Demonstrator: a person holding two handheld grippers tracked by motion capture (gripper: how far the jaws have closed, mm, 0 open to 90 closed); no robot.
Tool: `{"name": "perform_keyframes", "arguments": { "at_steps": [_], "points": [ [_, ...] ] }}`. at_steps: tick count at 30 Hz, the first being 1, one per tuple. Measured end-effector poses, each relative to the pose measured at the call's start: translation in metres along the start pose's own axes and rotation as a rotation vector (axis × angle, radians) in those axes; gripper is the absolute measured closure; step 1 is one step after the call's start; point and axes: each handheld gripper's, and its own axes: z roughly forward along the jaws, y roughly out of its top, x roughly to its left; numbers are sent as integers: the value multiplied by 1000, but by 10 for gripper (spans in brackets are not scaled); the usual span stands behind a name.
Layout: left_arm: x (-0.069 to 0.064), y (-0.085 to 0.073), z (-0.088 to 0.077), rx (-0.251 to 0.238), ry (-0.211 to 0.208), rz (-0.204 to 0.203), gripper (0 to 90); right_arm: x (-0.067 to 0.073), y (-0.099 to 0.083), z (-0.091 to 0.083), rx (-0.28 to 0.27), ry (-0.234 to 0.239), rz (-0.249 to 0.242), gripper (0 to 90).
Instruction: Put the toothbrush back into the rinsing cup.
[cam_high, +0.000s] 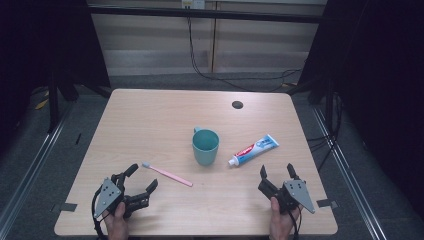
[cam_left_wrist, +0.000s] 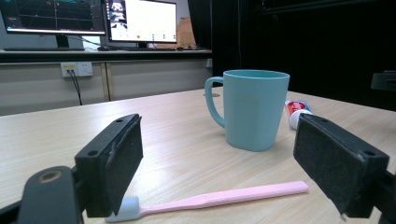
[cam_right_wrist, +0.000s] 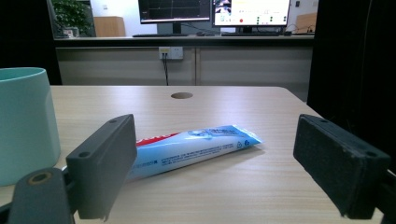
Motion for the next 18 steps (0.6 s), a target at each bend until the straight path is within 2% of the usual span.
{"name": "perform_keyframes", "arguments": {
  "at_steps": [3, 4, 6, 9, 11, 13, 16, 18],
  "points": [
    [1, 0, 0, 2, 5, 2, 156, 0, 0, -1, -6, 15, -5, 126],
    [0, 0, 0, 5, 4, 1, 155, 0, -1, -2, -17, 41, -16, 125],
    [0, 0, 1, 11, 12, -3, 155, 0, -1, -3, -30, 55, -22, 126],
    [0, 1, 2, 19, 18, -6, 155, -1, -1, -3, -29, 61, -19, 127],
    [2, 1, 2, 17, 4, -3, 155, -1, -1, -2, -25, 60, -19, 128],
    [1, 1, 1, 12, 13, -23, 155, 0, -1, -2, -19, 56, -30, 130],
    [2, 1, 1, 25, 19, -17, 156, 1, -1, -3, -26, 53, -31, 129],
    [2, 1, 3, 32, 20, -37, 156, 0, -1, -3, -34, 55, -22, 130]
  ]
}}
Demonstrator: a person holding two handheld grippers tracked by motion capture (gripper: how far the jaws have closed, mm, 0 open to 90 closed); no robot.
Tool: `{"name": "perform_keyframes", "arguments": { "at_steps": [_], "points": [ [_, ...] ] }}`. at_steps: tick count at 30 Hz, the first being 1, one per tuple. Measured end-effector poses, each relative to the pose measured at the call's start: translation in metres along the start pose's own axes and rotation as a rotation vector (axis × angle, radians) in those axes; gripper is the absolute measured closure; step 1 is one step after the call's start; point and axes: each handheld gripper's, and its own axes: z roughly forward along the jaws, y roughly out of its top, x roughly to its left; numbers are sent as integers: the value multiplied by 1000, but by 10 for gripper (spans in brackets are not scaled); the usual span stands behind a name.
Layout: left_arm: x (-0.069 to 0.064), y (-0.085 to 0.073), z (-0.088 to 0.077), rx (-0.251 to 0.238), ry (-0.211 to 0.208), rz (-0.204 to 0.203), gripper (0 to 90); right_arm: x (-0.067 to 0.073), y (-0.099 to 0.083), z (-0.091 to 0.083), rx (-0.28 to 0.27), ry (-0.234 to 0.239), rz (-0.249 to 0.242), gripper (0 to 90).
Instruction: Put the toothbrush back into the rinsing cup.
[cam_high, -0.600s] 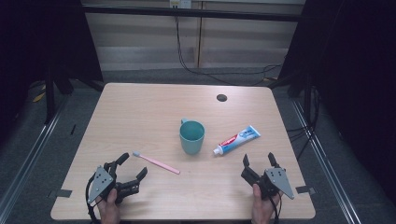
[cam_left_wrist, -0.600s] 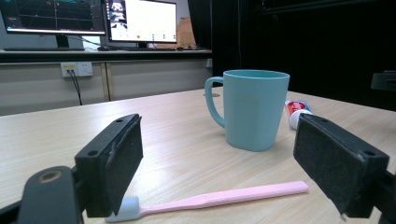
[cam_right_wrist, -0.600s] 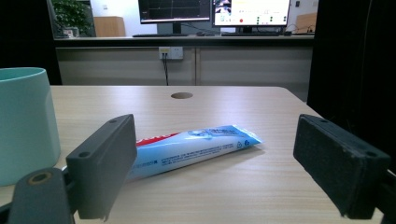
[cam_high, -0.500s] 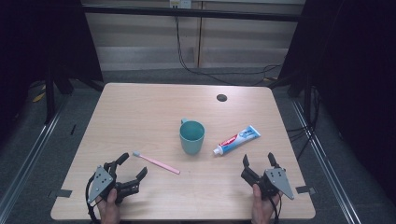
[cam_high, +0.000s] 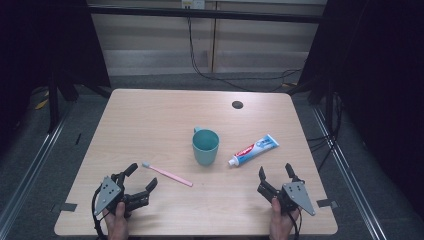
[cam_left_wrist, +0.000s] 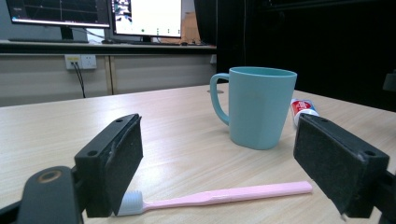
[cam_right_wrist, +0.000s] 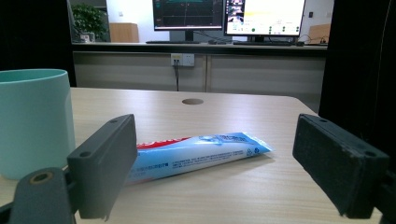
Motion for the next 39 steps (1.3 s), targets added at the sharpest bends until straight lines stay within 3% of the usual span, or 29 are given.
{"name": "perform_keyframes", "arguments": {
  "at_steps": [8, 16, 19, 21, 23, 29, 32, 39],
  "points": [
    [2, 2, 3, 13, -2, -49, 157, 1, 0, 0, 2, -13, 0, 130],
    [4, 15, 1, 59, -7, -45, 180, 0, 0, 0, 1, -17, 4, 129],
    [3, 20, 1, 66, 17, -26, 181, 1, 0, 0, 2, -17, 2, 130],
    [2, 22, 2, 72, 1, -23, 180, 1, 0, 1, 7, -15, -1, 130],
    [1, 25, 3, 95, 0, -1, 174, 1, 0, 1, 9, -15, -3, 130],
    [-4, 32, 6, 133, -14, 10, 174, 1, 0, 1, 4, -9, -4, 131],
    [-6, 36, 11, 215, -31, 30, 179, 1, 0, 1, 9, -7, -5, 131],
    [-5, 44, 18, 292, -47, -14, 219, 1, 0, 1, 9, -8, -5, 131]
  ]
}}
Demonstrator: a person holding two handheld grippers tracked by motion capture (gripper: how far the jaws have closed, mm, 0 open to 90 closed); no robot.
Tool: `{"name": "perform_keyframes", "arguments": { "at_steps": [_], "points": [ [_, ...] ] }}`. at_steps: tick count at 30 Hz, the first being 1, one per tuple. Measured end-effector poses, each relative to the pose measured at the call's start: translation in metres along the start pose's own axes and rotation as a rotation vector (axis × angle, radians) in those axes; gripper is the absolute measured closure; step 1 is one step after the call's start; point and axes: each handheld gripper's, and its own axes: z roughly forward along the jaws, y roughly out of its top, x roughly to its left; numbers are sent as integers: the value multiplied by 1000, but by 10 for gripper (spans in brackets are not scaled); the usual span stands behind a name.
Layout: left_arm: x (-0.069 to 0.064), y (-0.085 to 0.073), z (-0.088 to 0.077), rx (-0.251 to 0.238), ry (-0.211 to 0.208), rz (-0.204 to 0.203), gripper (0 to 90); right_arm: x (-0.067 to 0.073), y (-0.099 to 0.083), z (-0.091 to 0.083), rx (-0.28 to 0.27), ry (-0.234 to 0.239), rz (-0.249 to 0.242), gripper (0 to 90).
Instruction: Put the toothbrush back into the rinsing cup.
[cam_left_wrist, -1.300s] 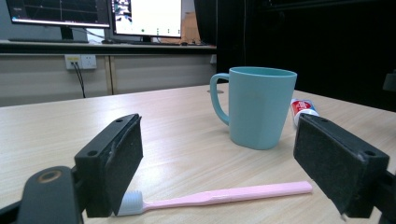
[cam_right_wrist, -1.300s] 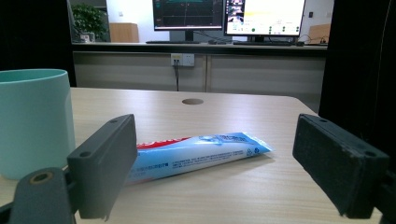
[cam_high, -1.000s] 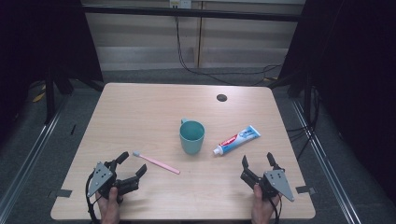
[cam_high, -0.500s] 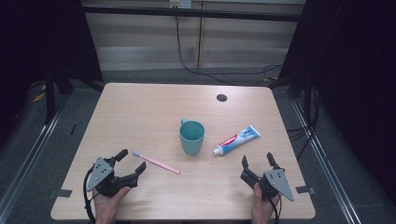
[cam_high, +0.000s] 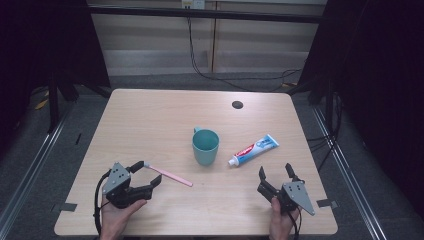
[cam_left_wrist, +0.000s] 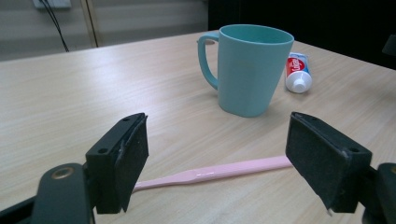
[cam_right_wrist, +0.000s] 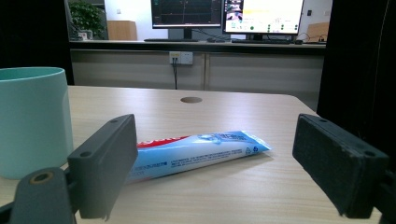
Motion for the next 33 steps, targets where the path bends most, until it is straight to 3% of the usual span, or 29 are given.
{"name": "perform_keyframes", "arguments": {
  "at_steps": [2, 6, 7, 13, 15, 19, 25, 33],
  "points": [
    [2, 5, 0, 20, -14, -14, 222, 0, 0, 0, -2, 2, 0, 130],
    [6, 15, 2, 110, -44, -72, 232, 0, 0, -1, -3, 1, 2, 130],
    [6, 17, 2, 128, -40, -58, 254, 0, 0, 0, -4, -1, 1, 130],
    [9, 27, 3, 189, -69, -111, 261, -1, 0, -1, -7, -2, 8, 130],
    [10, 32, 2, 190, -73, -116, 276, 0, 0, -1, -3, -2, 5, 130],
    [15, 41, 4, 241, -65, -119, 271, -1, 0, -1, -4, -2, 7, 130],
    [20, 46, 10, 316, -106, -141, 270, -1, 0, -1, -3, 0, 4, 131],
    [21, 52, 18, 417, -113, -188, 271, -1, 0, -1, -7, 0, 7, 131]
  ]
}}
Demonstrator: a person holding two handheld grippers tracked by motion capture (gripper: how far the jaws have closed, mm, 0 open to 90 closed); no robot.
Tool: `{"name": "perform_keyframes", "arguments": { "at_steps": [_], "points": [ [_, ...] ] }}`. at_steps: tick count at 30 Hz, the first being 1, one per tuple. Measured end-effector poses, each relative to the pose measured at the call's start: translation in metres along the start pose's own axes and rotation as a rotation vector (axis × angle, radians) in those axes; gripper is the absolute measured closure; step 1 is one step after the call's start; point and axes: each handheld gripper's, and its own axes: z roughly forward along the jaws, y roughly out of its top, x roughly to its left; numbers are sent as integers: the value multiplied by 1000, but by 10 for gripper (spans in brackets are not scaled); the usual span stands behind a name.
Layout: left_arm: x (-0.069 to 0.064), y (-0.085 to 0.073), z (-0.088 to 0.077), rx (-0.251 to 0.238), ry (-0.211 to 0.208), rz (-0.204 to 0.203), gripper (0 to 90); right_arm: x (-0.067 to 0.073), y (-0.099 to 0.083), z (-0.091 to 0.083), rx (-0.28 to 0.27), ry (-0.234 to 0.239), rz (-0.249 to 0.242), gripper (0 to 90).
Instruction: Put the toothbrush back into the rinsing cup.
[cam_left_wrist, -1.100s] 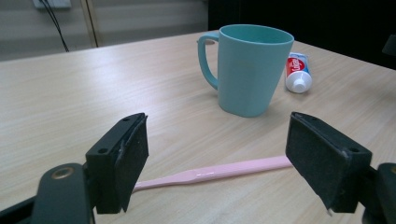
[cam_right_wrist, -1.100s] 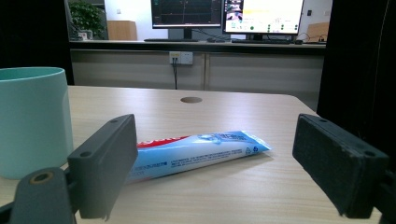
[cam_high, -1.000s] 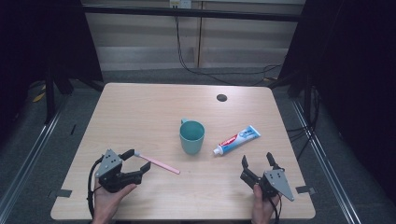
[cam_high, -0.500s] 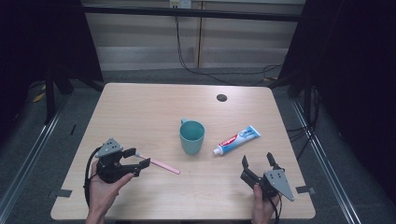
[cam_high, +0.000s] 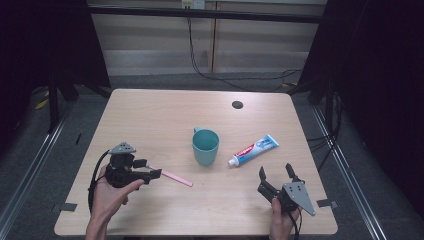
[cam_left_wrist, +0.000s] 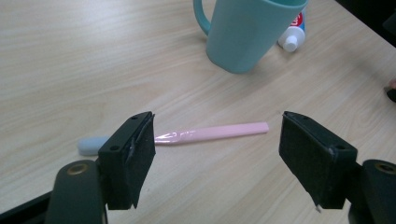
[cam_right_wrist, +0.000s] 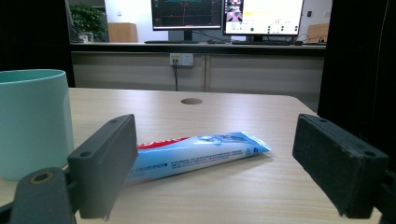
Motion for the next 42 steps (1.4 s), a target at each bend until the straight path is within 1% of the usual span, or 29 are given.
{"name": "perform_keyframes", "arguments": {
  "at_steps": [1, 3, 5, 6, 8, 10, 11, 14, 15, 17, 18, 19, 22, 23, 24, 25, 26, 27, 28, 29, 31, 32, 33, 34, 37, 38, 40, 42],
  "points": [
    [0, 2, 1, 13, 1, -11, 273, 0, 0, 0, 1, 3, 0, 131],
    [0, 5, 2, 42, 4, -18, 272, 0, 0, 0, 0, 3, -1, 131],
    [-1, 9, 4, 60, 2, -30, 271, 0, 0, 0, 0, 3, -2, 131],
    [-1, 10, 4, 68, 2, -29, 270, 0, 0, 0, 0, 3, -1, 130],
    [-1, 13, 5, 80, 10, -39, 274, 0, 0, 0, 0, 3, -1, 131],
    [1, 15, 6, 105, -6, -48, 282, 0, 0, 0, 0, 2, -1, 131],
    [1, 16, 7, 113, -3, -62, 282, 0, 0, 0, -2, 2, -2, 131],
    [3, 18, 9, 143, 12, -77, 283, 0, 0, 0, -2, 2, -3, 131],
    [4, 20, 11, 162, 11, -84, 283, 0, 0, 0, -2, 2, -3, 131],
    [6, 22, 15, 173, 20, -93, 289, 0, 0, 0, -2, 0, -3, 131],
    [7, 22, 16, 181, 15, -102, 292, 0, 0, 0, -2, -1, -3, 131],
    [9, 23, 18, 191, 8, -120, 291, 0, 0, 0, -2, -1, -3, 131],
    [12, 25, 22, 218, 0, -157, 291, 0, 0, 0, -2, -2, -3, 131],
    [14, 26, 23, 236, 1, -158, 292, 0, 0, 0, -2, -1, -3, 131],
    [14, 26, 24, 242, 2, -170, 295, 0, 0, 0, -2, -1, -4, 131],
    [14, 27, 25, 259, -1, -178, 302, 0, 0, 0, -2, -1, -3, 131],
    [14, 27, 27, 261, 2, -188, 311, 0, 0, 0, -2, -1, -4, 131],
    [14, 27, 27, 273, -3, -187, 324, 0, 0, 0, -2, -1, -4, 133],
    [13, 27, 29, 268, 2, -200, 325, 0, 0, 0, -1, -1, -3, 135],
    [14, 28, 29, 284, -6, -191, 326, 0, 0, 0, -1, 1, -5, 137],
    [13, 28, 32, 303, -13, -195, 335, 0, 0, 0, 0, 3, -9, 137],
    [13, 28, 34, 318, -10, -195, 340, 1, 0, 0, 1, 3, -9, 137],
    [12, 28, 36, 327, -10, -205, 342, 0, 0, 0, 1, 4, -9, 137],
    [12, 28, 37, 343, -6, -198, 349, 0, 0, 0, 1, 3, -7, 137],
    [11, 29, 41, 375, -8, -210, 359, 0, 0, 0, 1, 3, -7, 137],
    [10, 29, 44, 382, -1, -219, 360, 0, 0, 0, 0, 3, -7, 137],
    [10, 29, 48, 402, 2, -222, 360, 0, 0, 0, 0, 3, -7, 137],
    [10, 28, 52, 414, 3, -240, 353, 0, 0, 0, -2, 3, -7, 137]
  ]
}}
